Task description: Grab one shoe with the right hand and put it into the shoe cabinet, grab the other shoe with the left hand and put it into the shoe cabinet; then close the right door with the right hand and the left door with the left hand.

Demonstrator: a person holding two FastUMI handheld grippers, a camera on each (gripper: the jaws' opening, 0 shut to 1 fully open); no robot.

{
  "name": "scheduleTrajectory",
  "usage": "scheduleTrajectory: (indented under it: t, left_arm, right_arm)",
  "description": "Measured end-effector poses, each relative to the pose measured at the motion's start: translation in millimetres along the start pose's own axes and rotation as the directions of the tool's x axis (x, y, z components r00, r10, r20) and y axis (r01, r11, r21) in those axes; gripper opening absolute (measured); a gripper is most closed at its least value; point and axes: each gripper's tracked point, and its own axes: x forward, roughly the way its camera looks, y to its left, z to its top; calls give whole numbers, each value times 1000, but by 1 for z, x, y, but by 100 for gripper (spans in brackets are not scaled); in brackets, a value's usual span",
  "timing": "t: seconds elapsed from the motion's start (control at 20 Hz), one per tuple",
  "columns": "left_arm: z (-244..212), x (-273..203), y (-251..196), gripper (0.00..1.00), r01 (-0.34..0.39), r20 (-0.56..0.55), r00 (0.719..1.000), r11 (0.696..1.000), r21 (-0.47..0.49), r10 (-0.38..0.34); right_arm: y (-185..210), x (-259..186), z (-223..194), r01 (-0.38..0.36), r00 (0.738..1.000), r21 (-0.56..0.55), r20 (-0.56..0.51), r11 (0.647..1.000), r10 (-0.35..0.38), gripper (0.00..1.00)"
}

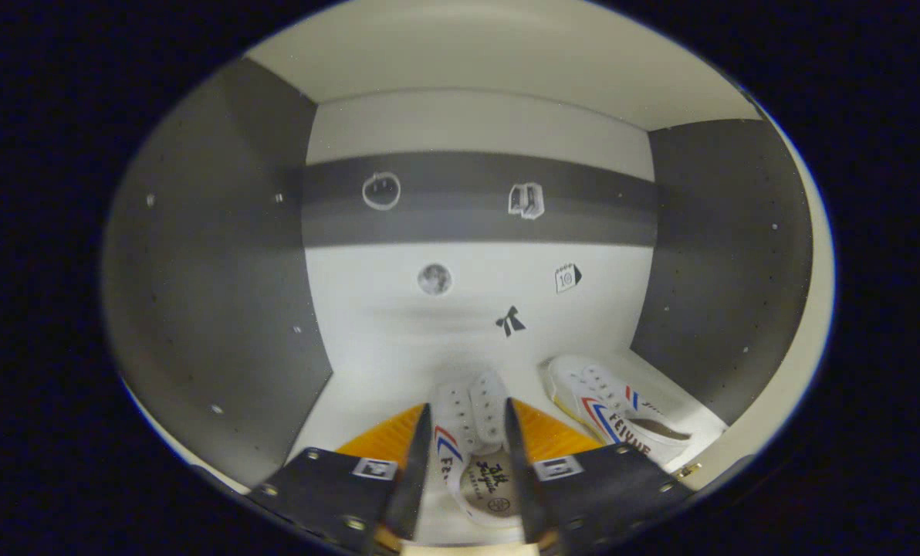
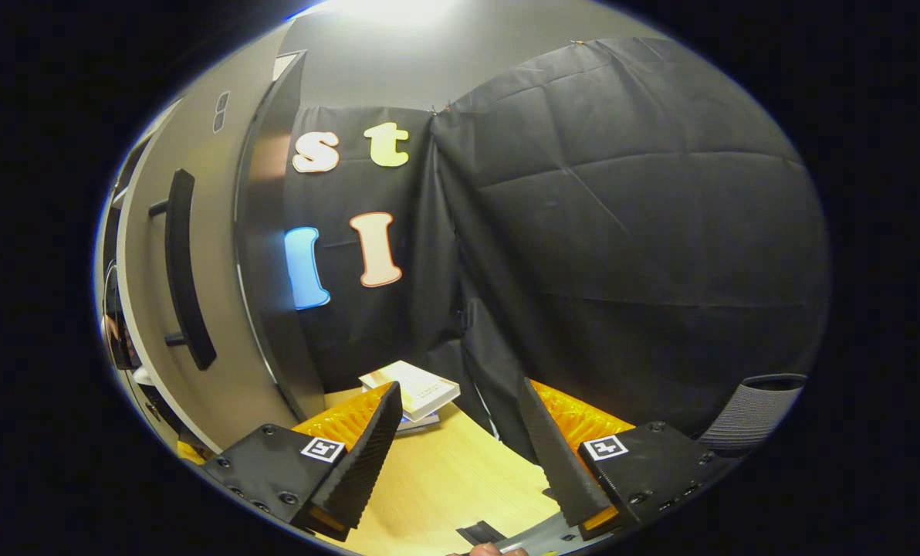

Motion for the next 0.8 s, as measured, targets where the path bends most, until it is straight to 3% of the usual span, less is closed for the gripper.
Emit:
scheduleTrajectory:
  t: [0.05, 0.1, 0.3, 0.4, 0.5, 0.55, 0.6, 0.7, 0.8]
  left_arm:
    - [1, -1, 0, 77, -18, 18, 1000, 1000, 23, 18]
    - [11, -32, 2, 100, -24, 35, 999, 999, 38, 23]
    - [23, -94, -6, 100, -21, 109, 994, 1000, 1, 21]
    - [25, -127, -7, 100, -25, 151, 988, 1000, -10, 26]
    - [27, -158, -13, 100, 0, 196, 981, 1000, -9, 1]
    - [25, -172, -15, 100, 6, 218, 976, 1000, -16, -2]
    - [21, -180, -10, 100, -2, 241, 971, 1000, -28, 9]
    - [6, -198, -8, 100, -14, 248, 968, 1000, -23, 19]
    - [-13, -214, -7, 100, -35, 224, 974, 999, -15, 37]
  right_arm:
    - [5, 3, 6, -24, 1000, 1, 4, 1000, 24, 96]
    - [10, 5, 16, -47, 999, 2, 16, 999, 47, 96]
    - [22, 15, 51, -124, 991, -26, 51, 992, 126, 93]
    - [32, 20, 70, -170, 983, -34, 66, 985, 172, 96]
    - [40, 23, 86, -210, 974, -37, 76, 977, 212, 92]
    - [44, 23, 92, -231, 969, -34, 81, 972, 233, 96]
    - [52, 23, 98, -256, 963, -26, 85, 966, 257, 92]
    - [65, 25, 106, -297, 952, -21, 73, 955, 297, 96]
    - [81, 19, 118, -344, 935, -26, 86, 939, 345, 93]
